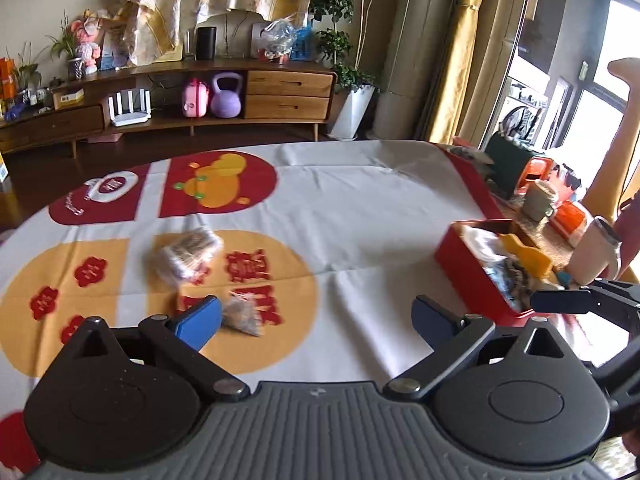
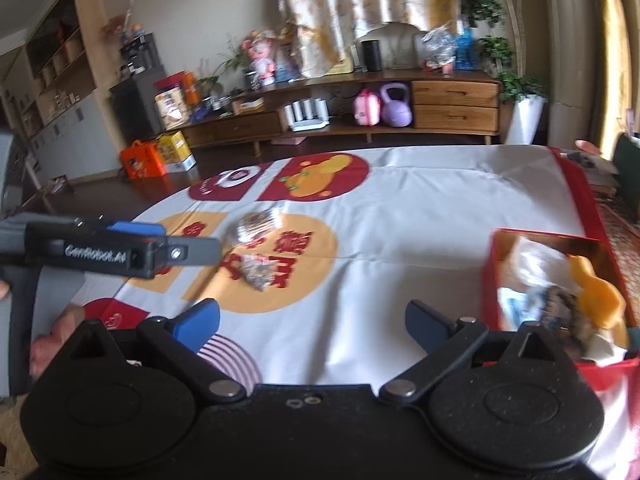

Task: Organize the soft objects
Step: 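Move the left tool to the cotton-swab pack while the right approaches the tea-bag packet, then grasp the clear cotton-swab pack with the left tool while the right grasps the tea-bag packet, then carry the swab pack and tea-bag packet into the red tin and open both tools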

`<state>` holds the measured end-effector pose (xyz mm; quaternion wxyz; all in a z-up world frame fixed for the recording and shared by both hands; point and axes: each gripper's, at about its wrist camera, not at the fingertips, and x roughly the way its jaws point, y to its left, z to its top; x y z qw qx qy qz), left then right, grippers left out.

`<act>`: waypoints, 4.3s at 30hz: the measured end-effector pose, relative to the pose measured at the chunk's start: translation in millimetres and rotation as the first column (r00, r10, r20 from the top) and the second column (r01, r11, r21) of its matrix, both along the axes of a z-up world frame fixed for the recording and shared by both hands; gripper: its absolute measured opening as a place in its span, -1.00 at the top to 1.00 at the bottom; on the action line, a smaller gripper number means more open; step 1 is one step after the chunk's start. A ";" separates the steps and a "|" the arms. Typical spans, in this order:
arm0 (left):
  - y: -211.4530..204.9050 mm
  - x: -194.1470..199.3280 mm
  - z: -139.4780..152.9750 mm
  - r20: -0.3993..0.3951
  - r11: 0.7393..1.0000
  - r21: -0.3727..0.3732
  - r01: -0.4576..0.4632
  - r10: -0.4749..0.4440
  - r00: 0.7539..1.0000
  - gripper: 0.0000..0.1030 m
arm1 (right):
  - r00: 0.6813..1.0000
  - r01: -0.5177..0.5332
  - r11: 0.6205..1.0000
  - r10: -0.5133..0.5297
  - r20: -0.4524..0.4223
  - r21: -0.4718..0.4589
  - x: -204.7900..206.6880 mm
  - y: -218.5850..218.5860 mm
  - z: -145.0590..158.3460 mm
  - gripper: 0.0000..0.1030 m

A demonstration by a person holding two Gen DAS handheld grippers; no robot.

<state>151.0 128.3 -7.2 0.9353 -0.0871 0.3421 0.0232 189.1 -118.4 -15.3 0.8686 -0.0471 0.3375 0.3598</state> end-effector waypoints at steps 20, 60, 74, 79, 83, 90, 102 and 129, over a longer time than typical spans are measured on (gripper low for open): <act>110.6 70.1 -46.6 -0.040 0.996 -0.002 -0.089 0.089 0.995 -0.98 | 0.975 -0.222 0.967 0.222 -0.015 -0.122 20.5 114.1 -37.5 -0.87; 127.1 170.8 -149.7 -0.096 0.981 0.138 -0.133 0.147 0.984 -0.68 | 0.950 -0.312 0.924 0.304 -0.069 -0.221 90.4 208.3 -129.5 0.16; 119.3 155.6 -137.2 -0.122 0.974 0.145 -0.173 0.191 0.974 -0.19 | 0.962 -0.273 0.945 0.262 -0.080 -0.181 87.3 192.5 -122.8 0.75; 112.1 139.9 -125.4 -0.118 0.974 0.134 -0.184 0.200 0.973 -0.19 | 0.971 -0.232 0.961 0.220 -0.091 -0.151 84.3 174.7 -114.3 0.76; 100.7 125.1 -110.8 -0.120 0.975 0.130 -0.180 0.196 0.973 -0.19 | 0.977 -0.203 0.970 0.192 -0.088 -0.137 78.4 158.0 -103.7 0.76; 70.8 96.6 -75.1 -0.105 0.981 0.117 -0.157 0.169 0.980 -0.19 | 0.985 -0.163 0.982 0.157 -0.071 -0.100 62.5 124.4 -74.7 0.76; 1.6 54.1 -21.2 -0.093 0.991 0.105 -0.087 0.097 0.991 -0.19 | 0.996 -0.081 0.996 0.080 -0.034 -0.033 34.9 59.5 -20.8 0.76; -172.1 70.5 18.8 -0.059 0.994 0.008 0.110 -0.109 0.992 -0.19 | 0.986 0.162 0.986 -0.163 0.022 0.036 34.7 -113.1 8.2 0.75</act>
